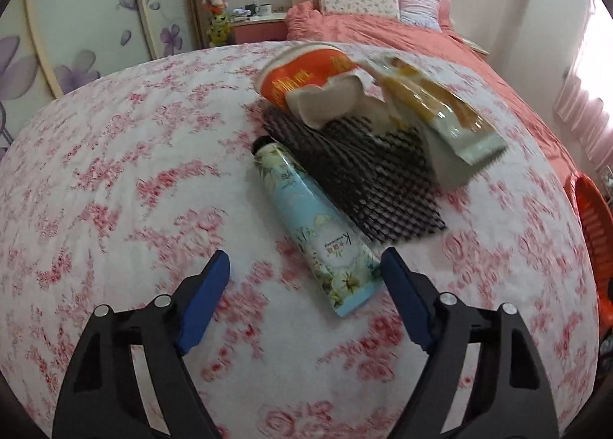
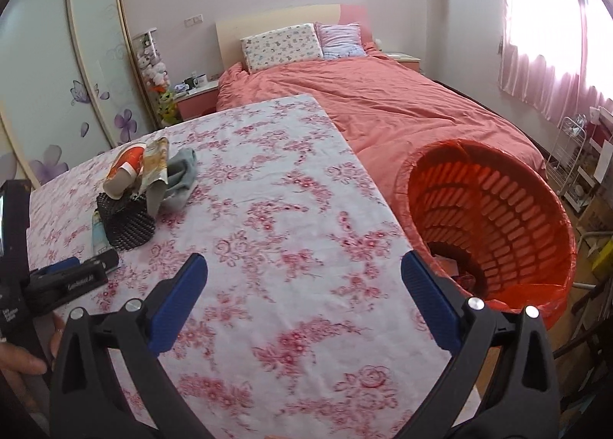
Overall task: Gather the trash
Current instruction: 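Move both open tools back over the bed items, then grasp the blue hand-cream tube with the left tool while the right grasps the snack wrapper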
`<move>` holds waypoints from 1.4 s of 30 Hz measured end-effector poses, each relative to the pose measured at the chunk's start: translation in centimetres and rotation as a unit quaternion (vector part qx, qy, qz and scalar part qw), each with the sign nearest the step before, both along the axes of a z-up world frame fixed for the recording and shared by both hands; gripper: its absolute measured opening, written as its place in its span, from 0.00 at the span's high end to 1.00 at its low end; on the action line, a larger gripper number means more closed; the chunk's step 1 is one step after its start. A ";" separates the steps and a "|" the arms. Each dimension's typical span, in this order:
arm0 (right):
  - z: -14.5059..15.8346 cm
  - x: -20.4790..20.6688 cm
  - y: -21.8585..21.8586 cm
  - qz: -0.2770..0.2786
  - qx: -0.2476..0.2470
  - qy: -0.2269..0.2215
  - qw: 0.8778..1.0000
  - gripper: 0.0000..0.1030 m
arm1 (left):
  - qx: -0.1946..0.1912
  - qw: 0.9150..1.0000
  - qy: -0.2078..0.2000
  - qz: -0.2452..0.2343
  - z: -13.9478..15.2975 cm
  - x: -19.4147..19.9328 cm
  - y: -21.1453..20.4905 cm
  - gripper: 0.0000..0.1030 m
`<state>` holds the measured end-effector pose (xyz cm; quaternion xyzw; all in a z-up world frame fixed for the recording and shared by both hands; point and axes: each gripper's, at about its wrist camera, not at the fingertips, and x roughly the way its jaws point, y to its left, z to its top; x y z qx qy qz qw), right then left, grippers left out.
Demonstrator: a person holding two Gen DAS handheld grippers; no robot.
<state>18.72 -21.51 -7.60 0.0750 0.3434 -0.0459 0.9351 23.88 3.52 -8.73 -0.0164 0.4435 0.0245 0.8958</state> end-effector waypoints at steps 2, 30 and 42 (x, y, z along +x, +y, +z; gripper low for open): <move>0.0 0.3 0.2 0.004 -0.002 0.001 1.000 0.04 | -0.003 1.000 -0.003 0.010 0.1 0.3 1.3 0.24; -0.4 5.3 7.1 0.090 -0.015 0.001 0.996 0.05 | 0.017 0.999 -0.016 0.032 -0.1 4.7 8.3 0.63; 1.3 12.9 11.7 0.123 0.013 -0.003 0.992 0.29 | 0.004 0.998 -0.020 0.062 0.1 3.3 12.5 0.63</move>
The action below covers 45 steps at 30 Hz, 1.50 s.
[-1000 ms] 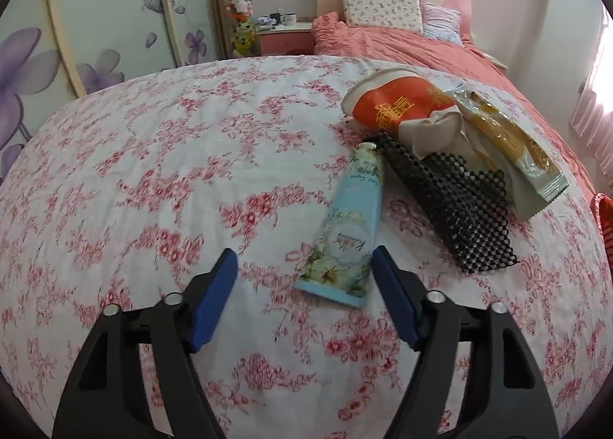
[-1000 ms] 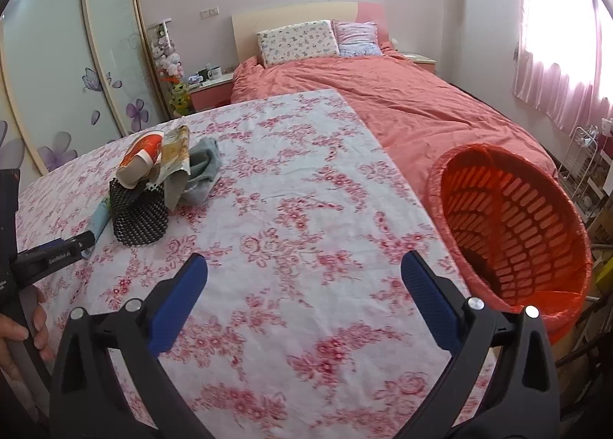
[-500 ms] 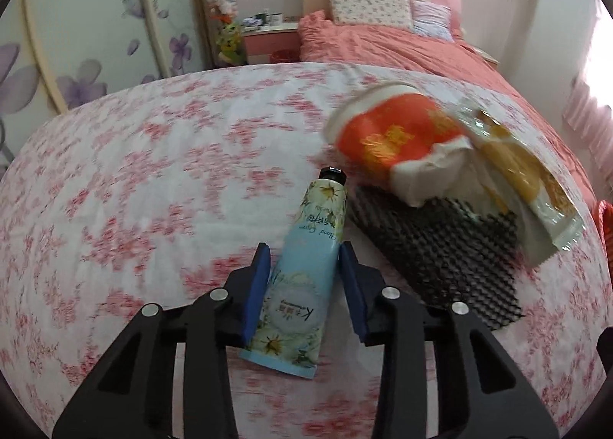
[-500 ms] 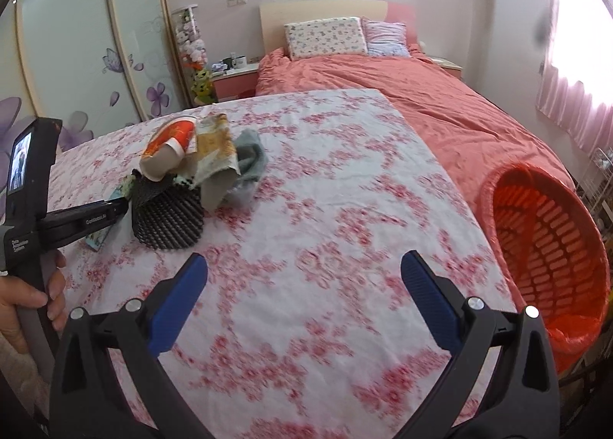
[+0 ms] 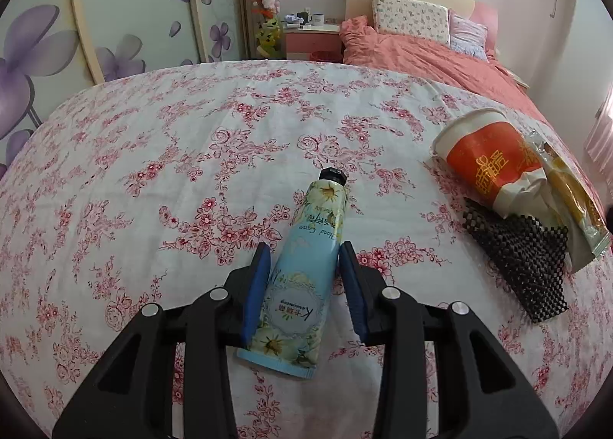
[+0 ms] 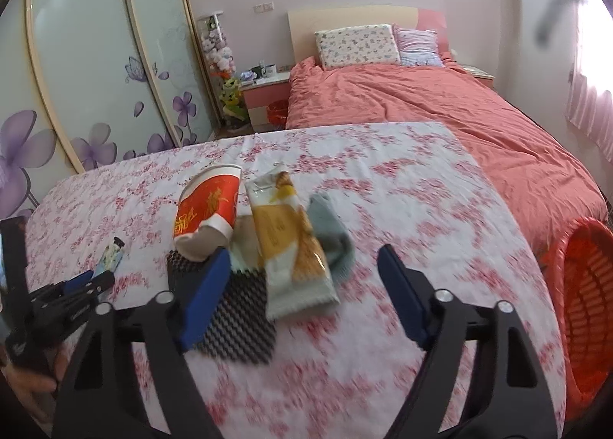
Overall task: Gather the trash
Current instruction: 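Grasp the blue hand-cream tube with the left tool while the right grasps the snack wrapper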
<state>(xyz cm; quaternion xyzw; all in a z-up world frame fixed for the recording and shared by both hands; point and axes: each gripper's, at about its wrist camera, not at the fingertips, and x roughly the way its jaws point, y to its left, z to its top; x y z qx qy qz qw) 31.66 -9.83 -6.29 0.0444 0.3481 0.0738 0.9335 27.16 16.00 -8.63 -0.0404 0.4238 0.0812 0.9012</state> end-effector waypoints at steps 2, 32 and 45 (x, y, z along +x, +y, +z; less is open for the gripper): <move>-0.4 1.1 0.6 0.003 -0.009 0.009 1.000 0.31 | -0.003 1.000 -0.001 -0.001 0.0 0.0 0.1 0.63; -1.0 0.1 1.1 0.038 0.019 0.032 0.999 0.87 | -0.018 1.000 -0.003 -0.014 0.0 1.9 0.6 0.60; -0.4 -1.1 0.3 0.034 0.023 0.020 0.999 0.87 | -0.014 1.000 -0.003 -0.014 -0.1 2.2 0.2 0.72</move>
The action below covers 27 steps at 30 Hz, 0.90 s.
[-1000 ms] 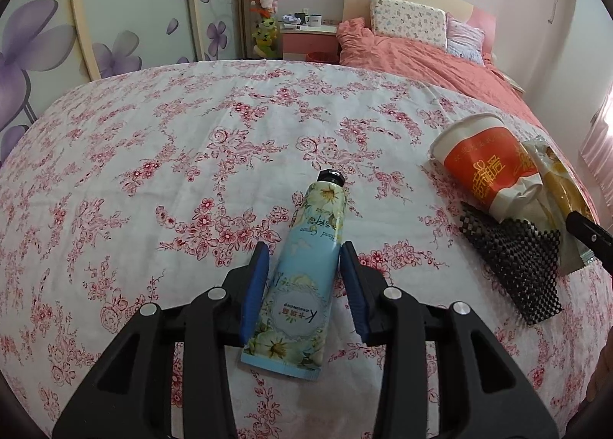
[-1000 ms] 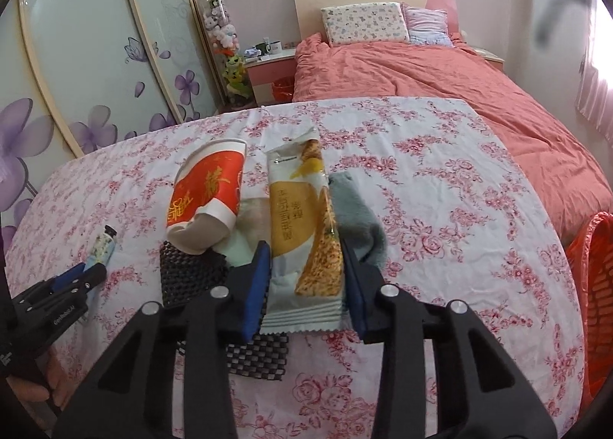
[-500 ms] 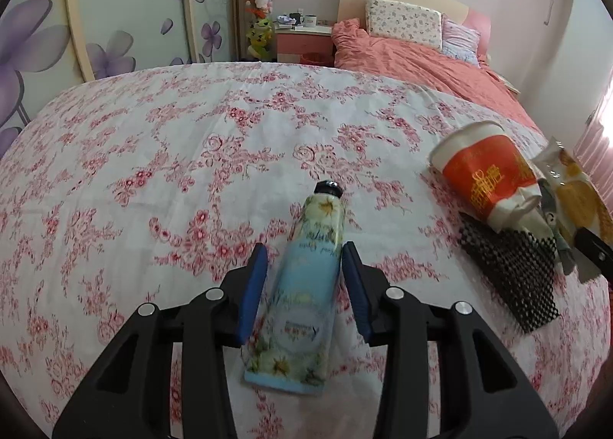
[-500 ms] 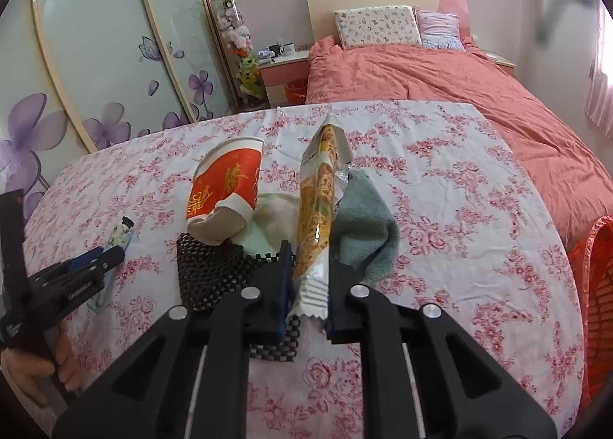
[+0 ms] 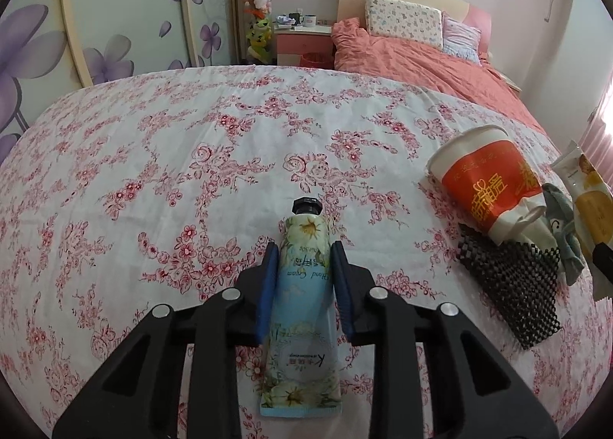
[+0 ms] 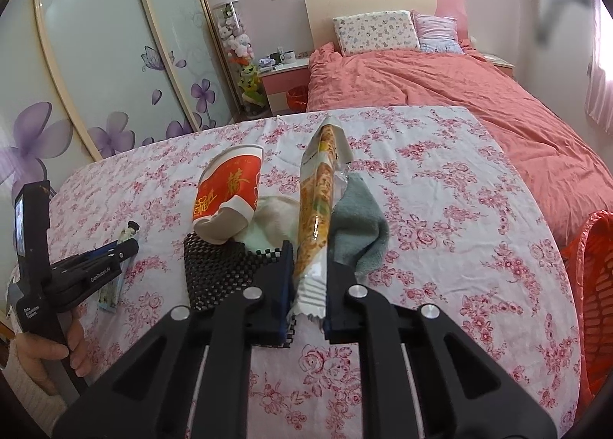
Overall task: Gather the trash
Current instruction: 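Grasp the blue hand-cream tube with the left tool while the right grasps the snack wrapper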
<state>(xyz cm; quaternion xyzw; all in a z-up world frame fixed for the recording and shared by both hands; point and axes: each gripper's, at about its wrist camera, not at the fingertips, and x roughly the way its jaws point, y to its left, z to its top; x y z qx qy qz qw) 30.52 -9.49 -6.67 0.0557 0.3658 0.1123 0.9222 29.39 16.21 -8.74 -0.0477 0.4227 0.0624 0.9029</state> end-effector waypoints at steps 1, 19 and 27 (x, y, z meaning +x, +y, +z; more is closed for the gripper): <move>0.0 0.0 -0.1 -0.001 -0.001 -0.001 1.000 0.88 | 0.000 1.000 0.001 0.000 0.0 -0.1 0.0 0.72; 1.2 -2.2 -3.6 -0.031 0.014 -0.013 0.999 0.91 | -0.003 1.000 -0.003 -0.015 0.7 -1.2 -1.7 0.73; 0.8 -2.6 -4.5 -0.037 0.018 -0.009 0.999 0.92 | -0.009 1.000 0.002 -0.007 0.0 -0.9 -1.7 0.73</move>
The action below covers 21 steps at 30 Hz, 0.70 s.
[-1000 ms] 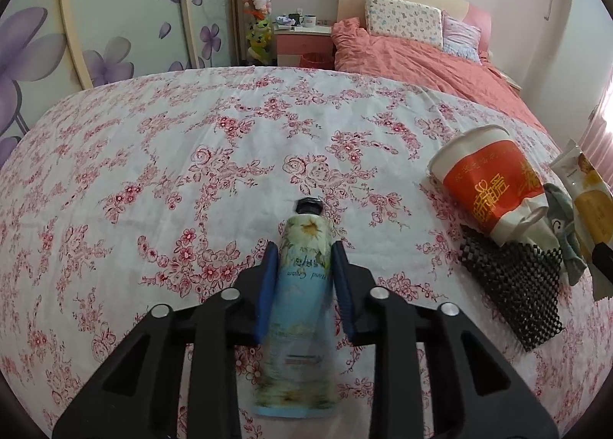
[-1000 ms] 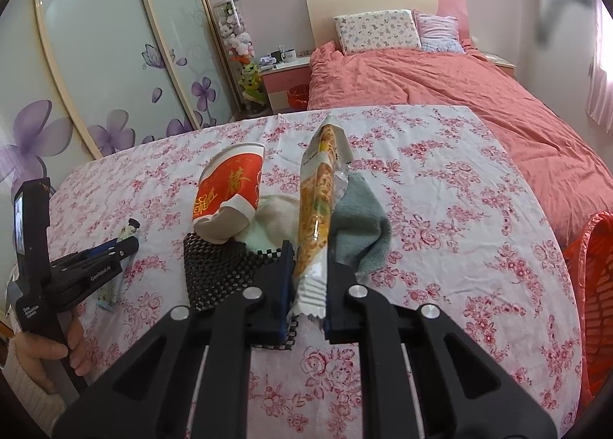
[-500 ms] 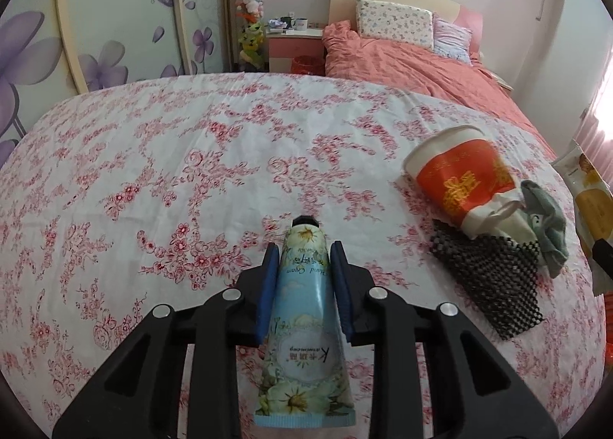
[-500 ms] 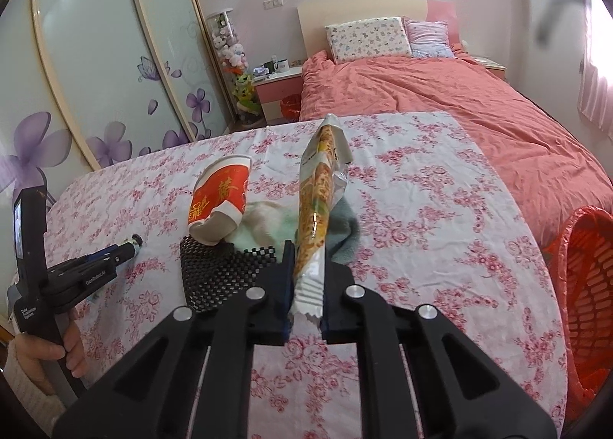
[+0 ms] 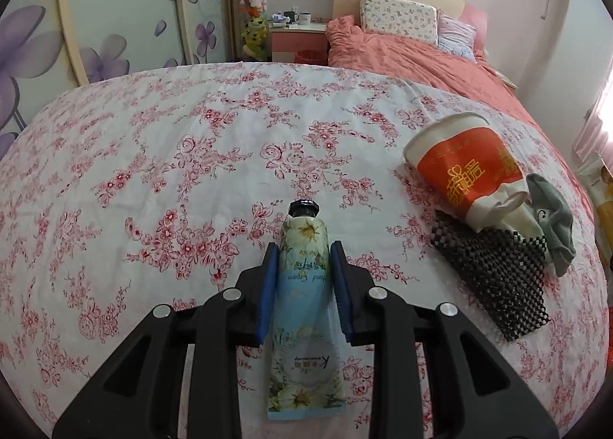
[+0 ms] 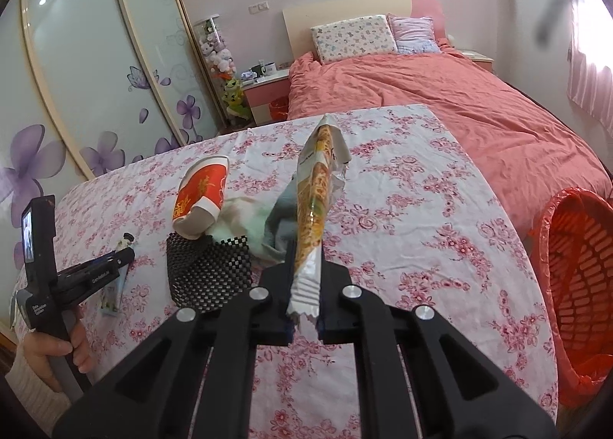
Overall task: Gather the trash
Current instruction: 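Grasp the blue hand-cream tube with the left tool while the right grasps the snack wrapper, then carry both items to the orange basket and open both tools inside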
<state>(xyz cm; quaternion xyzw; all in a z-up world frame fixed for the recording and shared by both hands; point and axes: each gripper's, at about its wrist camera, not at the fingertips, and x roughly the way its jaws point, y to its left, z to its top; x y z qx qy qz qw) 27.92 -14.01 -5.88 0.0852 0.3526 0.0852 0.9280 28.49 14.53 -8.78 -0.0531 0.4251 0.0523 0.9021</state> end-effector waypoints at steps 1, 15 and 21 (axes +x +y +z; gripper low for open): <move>0.1 -0.1 -0.2 -0.001 0.001 -0.001 1.000 0.92 | -0.003 1.000 -0.002 -0.002 0.1 -0.2 -0.1 0.73; 2.4 -2.7 -3.8 -0.028 0.021 -0.027 0.999 0.92 | 0.005 0.996 -0.062 -0.059 6.2 -2.9 -5.9 0.73; 4.0 -5.0 -6.4 -0.049 0.034 -0.050 0.997 0.92 | 0.003 0.992 -0.082 -0.099 8.5 -4.1 -10.1 0.73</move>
